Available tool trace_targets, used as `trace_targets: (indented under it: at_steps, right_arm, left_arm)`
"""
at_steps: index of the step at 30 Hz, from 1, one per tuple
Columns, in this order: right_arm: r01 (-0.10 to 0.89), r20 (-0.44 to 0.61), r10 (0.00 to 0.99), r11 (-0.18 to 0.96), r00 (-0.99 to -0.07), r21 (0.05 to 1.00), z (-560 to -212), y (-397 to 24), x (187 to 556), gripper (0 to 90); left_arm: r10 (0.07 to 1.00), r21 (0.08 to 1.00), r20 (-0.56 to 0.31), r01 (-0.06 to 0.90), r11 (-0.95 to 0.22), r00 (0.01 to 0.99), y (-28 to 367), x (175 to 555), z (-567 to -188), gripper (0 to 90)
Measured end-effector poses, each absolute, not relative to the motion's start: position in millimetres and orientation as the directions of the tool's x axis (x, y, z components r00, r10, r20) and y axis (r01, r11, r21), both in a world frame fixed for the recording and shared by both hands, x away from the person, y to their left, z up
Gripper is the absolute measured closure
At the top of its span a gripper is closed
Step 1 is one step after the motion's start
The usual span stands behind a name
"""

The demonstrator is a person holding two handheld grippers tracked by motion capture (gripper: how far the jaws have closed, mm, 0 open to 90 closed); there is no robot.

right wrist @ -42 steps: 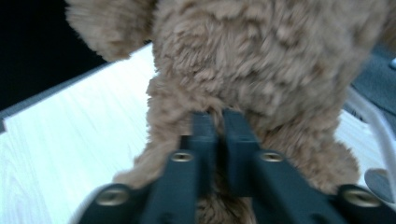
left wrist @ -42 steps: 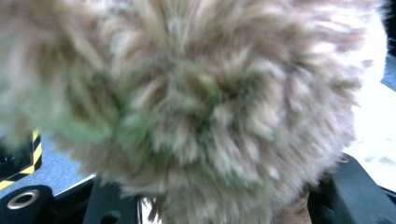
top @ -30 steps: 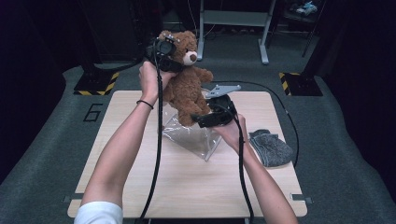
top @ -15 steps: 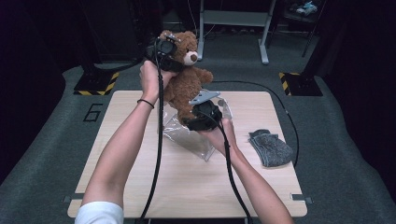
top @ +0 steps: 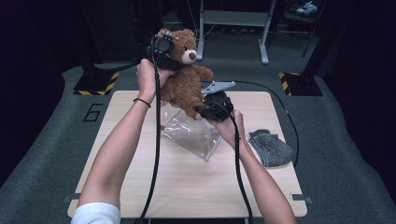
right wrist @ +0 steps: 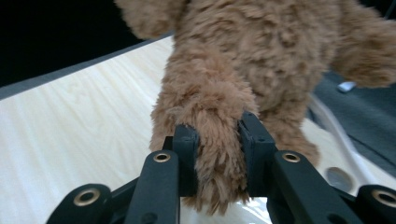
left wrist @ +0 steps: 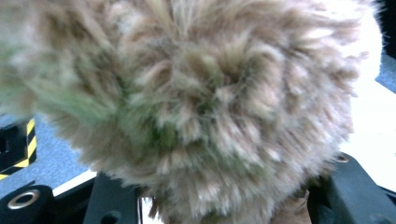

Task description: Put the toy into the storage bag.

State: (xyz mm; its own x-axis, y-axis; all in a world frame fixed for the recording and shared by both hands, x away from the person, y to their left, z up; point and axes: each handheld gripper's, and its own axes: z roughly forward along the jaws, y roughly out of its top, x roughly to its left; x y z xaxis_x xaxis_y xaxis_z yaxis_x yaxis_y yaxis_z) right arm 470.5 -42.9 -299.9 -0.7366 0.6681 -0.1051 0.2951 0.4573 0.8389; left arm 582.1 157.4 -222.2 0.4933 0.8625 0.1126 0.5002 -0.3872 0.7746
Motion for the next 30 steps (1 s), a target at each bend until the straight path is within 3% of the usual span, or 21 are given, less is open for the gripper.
trace_targets:
  at_steps: [7,17,20,22,24,25,28,30]
  right_arm:
    - [0.312,-0.104,0.688,0.453,-0.718,0.835,-300,-55,481,72.7]
    - [0.403,-0.048,0.687,0.479,-0.725,0.779,-329,-59,496,71.7]
    - [0.435,0.009,0.675,0.465,-0.738,0.771,-334,-60,497,62.9]
    - [0.435,0.031,0.663,0.453,-0.748,0.779,-335,-63,496,48.6]
    - [0.438,0.054,0.665,0.425,-0.744,0.793,-333,-71,494,41.9]
    - [0.437,0.065,0.674,0.398,-0.735,0.806,-331,-79,493,34.0]
    - [0.448,0.044,0.745,0.351,-0.665,0.822,-329,-97,497,32.2]
    - [0.441,-0.053,0.799,0.384,-0.598,0.811,-330,-102,503,32.6]
  left_arm:
    - [0.863,0.778,0.106,0.5,-0.382,0.494,155,580,-220,46.7]
    - [0.842,0.758,0.117,0.501,-0.419,0.527,148,582,-240,46.6]
    - [0.842,0.766,0.107,0.496,-0.409,0.528,149,582,-246,46.7]
    - [0.843,0.771,0.111,0.49,-0.407,0.526,152,580,-247,46.8]
    - [0.843,0.781,0.114,0.478,-0.403,0.525,155,578,-248,46.7]
    - [0.842,0.785,0.11,0.474,-0.4,0.528,156,577,-248,46.8]
    - [0.84,0.792,0.106,0.465,-0.395,0.533,160,575,-250,46.7]
    - [0.836,0.796,0.1,0.461,-0.393,0.539,162,574,-251,46.7]
